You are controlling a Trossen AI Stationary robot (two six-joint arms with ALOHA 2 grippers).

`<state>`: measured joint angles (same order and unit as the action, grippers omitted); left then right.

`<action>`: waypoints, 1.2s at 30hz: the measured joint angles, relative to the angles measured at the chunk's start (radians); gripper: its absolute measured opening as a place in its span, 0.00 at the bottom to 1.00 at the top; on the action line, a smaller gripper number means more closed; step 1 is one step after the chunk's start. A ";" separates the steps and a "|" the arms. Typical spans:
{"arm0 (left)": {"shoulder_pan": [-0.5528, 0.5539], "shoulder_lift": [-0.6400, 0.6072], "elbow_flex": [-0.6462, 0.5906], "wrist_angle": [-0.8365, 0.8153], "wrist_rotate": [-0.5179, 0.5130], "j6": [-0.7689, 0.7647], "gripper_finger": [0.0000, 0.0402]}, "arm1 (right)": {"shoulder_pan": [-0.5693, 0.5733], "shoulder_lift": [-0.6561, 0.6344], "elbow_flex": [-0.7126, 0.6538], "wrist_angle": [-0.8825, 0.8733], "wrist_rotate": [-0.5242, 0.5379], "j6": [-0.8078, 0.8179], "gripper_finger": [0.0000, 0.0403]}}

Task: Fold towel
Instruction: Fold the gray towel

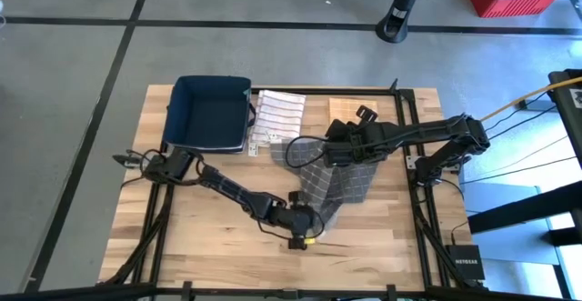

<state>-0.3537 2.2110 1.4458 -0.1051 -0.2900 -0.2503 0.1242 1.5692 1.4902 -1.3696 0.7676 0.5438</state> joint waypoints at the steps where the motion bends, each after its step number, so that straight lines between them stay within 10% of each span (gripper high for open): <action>1: 0.005 -0.011 0.003 -0.060 0.000 -0.012 0.32 | 0.000 0.000 0.000 0.004 0.000 0.000 0.00; 16: -0.026 -0.257 -0.004 -1.048 -0.155 -0.341 0.32 | 0.001 -0.001 -0.148 0.078 -0.151 0.078 0.00; 26: -0.170 -0.427 -0.192 -0.583 -0.111 -0.559 0.32 | 0.001 -0.001 -0.416 0.368 -0.212 0.122 0.00; 36: -0.187 -0.343 -0.278 -0.380 -0.097 -0.843 0.32 | 0.000 -0.001 -0.458 0.506 -0.203 0.083 0.00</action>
<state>-0.5410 1.8683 1.1683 -0.4856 -0.3874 -1.0932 0.1246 1.5684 1.0321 -0.8635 0.5645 0.6271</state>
